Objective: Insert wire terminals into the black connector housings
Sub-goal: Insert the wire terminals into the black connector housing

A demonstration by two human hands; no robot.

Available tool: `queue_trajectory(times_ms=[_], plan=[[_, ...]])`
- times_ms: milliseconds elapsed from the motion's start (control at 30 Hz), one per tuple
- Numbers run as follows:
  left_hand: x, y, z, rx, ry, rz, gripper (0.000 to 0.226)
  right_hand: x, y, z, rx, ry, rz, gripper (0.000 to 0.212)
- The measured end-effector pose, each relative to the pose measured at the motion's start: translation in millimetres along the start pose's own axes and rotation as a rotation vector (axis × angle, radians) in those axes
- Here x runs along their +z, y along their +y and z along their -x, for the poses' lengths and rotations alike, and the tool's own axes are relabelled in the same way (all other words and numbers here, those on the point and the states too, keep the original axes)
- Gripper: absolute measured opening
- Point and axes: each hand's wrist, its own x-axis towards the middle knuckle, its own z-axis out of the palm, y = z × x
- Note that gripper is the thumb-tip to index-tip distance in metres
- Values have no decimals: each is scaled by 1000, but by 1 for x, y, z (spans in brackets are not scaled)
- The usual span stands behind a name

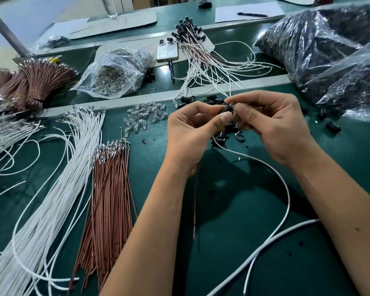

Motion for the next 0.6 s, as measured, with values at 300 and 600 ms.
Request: queue_trajectory(times_ms=[300,600], plan=[[-4,-1,-1,107,-36,-187,17,6,-1,0,110,95,79,42],[-4,-4,-4,132,-38,-171,13,7,-1,1,17,-39,287,31]])
